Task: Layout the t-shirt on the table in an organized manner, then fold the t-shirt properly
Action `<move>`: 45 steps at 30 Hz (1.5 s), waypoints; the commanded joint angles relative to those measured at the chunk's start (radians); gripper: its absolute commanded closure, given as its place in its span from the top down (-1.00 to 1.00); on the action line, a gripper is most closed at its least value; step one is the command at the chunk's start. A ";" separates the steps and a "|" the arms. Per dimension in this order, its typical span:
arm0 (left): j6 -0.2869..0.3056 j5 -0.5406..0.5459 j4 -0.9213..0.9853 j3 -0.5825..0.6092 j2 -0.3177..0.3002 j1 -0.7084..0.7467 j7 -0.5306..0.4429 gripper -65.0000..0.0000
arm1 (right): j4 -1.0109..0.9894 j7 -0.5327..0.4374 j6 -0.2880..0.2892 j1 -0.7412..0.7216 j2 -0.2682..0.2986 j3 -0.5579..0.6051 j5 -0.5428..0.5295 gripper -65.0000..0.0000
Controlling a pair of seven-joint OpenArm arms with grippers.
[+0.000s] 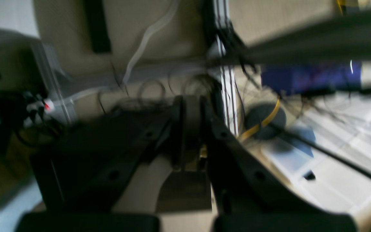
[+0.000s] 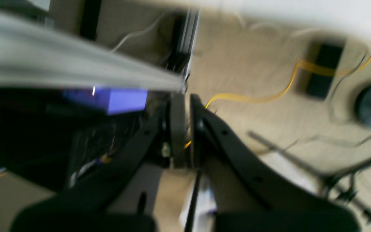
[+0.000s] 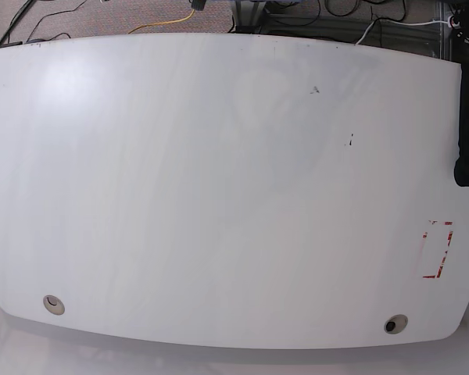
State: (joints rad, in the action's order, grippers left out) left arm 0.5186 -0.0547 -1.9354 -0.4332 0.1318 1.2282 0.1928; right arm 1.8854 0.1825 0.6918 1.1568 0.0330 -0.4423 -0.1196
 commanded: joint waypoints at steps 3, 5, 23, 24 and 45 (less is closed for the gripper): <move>-0.001 0.006 0.084 0.000 -0.007 0.011 -0.011 -1.00 | -0.146 -0.022 0.006 0.021 0.014 0.043 -0.012 -0.91; -0.001 0.006 0.133 0.000 -0.008 -0.020 -0.011 -1.00 | -0.218 -0.024 0.006 -0.004 0.040 0.072 -0.012 -0.91; -0.002 -0.158 0.779 0.061 -0.059 -0.451 -0.011 -1.00 | -0.749 -0.128 0.004 -0.323 0.071 0.142 0.079 -0.91; -0.008 -0.172 0.818 0.061 -0.059 -0.479 -0.011 -1.00 | -0.783 -0.128 0.004 -0.346 0.072 0.142 0.087 -0.91; -0.232 -0.216 1.382 0.145 -0.111 -0.851 -0.017 -1.00 | -1.200 -0.136 0.001 -0.685 0.103 0.144 0.097 -0.91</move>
State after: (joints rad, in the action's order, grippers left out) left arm 0.2871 -0.2722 -0.5930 -0.2863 0.0376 0.3927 0.1818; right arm 0.7185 0.0521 0.6785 0.4797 0.1261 -0.2955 -0.0216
